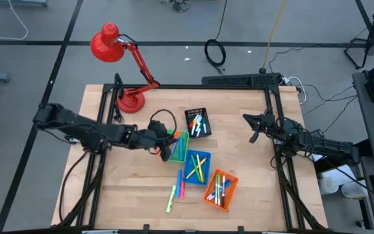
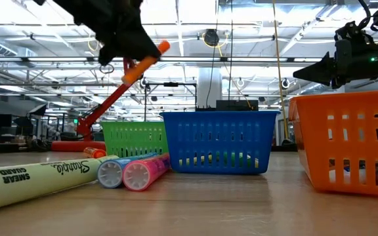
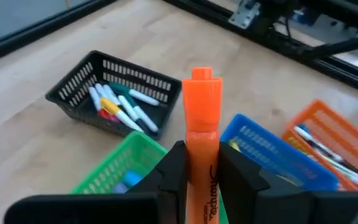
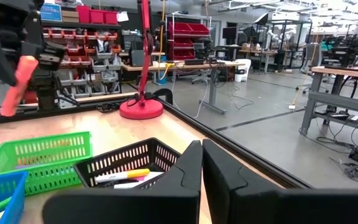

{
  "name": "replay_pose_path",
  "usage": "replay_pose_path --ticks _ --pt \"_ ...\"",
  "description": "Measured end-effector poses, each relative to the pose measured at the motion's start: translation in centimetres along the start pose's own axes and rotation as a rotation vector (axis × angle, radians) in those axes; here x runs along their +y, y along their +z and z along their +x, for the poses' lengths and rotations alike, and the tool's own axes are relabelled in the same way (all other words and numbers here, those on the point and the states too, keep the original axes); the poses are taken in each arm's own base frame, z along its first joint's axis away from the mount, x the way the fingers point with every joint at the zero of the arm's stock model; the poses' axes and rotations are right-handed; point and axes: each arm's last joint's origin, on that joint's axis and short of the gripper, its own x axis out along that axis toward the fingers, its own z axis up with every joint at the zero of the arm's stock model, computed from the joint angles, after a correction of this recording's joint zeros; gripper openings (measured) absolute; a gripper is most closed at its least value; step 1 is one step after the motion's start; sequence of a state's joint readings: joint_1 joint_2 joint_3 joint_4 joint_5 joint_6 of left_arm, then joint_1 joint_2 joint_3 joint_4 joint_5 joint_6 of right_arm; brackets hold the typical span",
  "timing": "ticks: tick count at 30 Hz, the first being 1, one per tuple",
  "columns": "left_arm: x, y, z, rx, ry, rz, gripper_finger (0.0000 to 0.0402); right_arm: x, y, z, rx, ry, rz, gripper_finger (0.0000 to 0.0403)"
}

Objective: Pick & Place Markers
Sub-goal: Put the left orange highlighter into the green basket

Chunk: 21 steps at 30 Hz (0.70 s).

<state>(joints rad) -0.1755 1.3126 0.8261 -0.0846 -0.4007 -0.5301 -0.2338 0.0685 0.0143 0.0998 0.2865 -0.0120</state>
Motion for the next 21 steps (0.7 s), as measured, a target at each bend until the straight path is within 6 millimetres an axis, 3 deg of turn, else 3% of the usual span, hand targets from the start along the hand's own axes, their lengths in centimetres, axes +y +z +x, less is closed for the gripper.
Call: replay_pose_path --ticks 13,21 --pt "2.6 -2.5 6.0 0.198 0.058 -0.044 0.0071 0.0 0.0 0.0 0.000 0.000 0.000 0.0000" --pt "3.2 -3.3 7.2 0.249 0.060 -0.074 0.0072 0.0 0.0 0.0 0.000 0.001 0.000 0.0000"
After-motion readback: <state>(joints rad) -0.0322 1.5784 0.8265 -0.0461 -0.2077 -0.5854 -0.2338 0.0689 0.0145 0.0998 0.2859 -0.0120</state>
